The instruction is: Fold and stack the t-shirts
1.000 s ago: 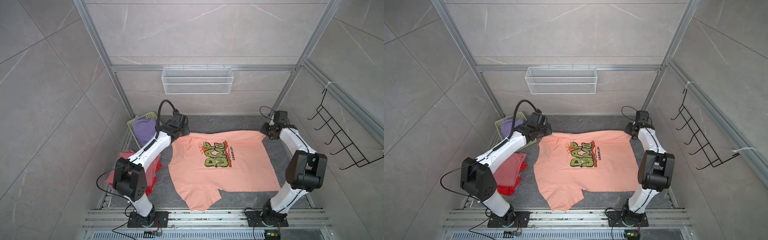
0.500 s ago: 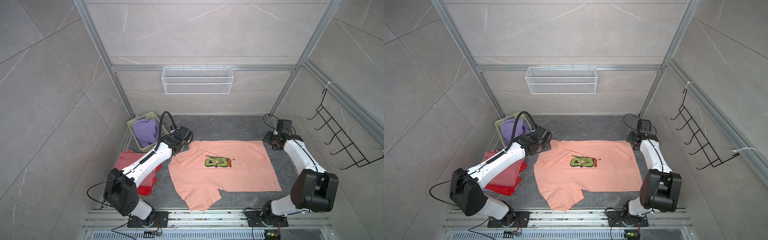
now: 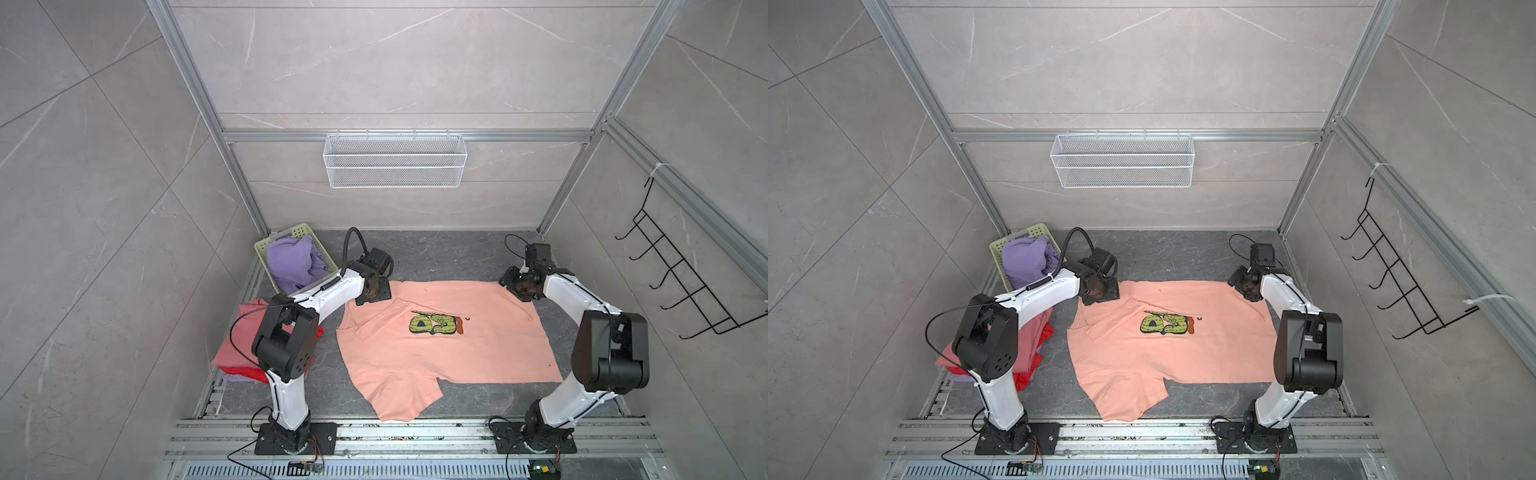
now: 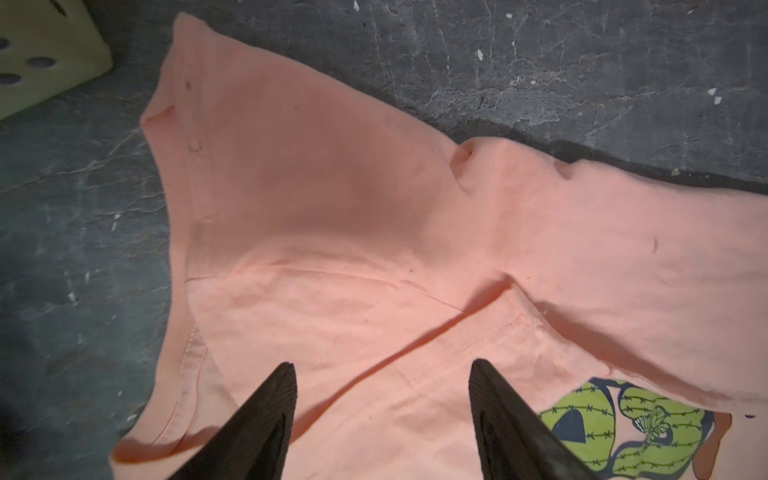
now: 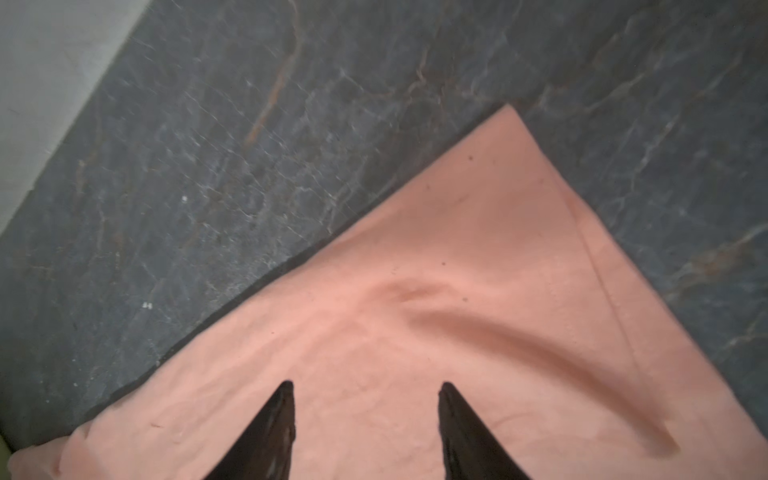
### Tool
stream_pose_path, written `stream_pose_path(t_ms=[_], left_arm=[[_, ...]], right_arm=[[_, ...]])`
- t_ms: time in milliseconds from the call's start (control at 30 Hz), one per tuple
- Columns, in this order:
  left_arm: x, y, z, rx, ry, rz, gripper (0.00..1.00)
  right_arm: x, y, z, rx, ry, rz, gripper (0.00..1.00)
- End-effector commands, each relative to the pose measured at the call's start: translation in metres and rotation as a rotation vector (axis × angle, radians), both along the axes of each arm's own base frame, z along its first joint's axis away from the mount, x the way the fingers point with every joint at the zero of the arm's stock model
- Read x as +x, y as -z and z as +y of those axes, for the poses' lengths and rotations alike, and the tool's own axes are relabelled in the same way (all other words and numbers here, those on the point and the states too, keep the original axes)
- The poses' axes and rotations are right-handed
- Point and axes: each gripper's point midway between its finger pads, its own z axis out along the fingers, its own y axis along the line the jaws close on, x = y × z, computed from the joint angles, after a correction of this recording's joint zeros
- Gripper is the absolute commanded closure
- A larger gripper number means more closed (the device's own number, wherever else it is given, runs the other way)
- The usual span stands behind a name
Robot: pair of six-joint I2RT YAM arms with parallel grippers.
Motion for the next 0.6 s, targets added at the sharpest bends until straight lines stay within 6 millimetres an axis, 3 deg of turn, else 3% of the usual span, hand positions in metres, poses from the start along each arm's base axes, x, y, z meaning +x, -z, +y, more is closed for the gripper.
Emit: stream_pose_path(t_ms=[0,200,400,567], left_arm=[[0.016,-0.003,-0.015,-0.074,0.040,-0.014,0.31],[0.024,0.031,-0.008,-0.104,-0.025,0.051,0.32],[0.043,0.053,0.004,-0.153,-0.090,0.075,0.32],[0.081,0.063,0.014,-0.207,-0.109,0.054,0.32]], right_arm=[[-0.014,0.027,0.001,0.033,0.049,0.082,0.44],[-0.014,0.065,0.002,0.051,0.079,0.171,0.45],[0.016,0.083,-0.006,0.032,0.096,0.196,0.46],[0.050,0.097,-0.017,0.033,0.127,0.202,0.46]])
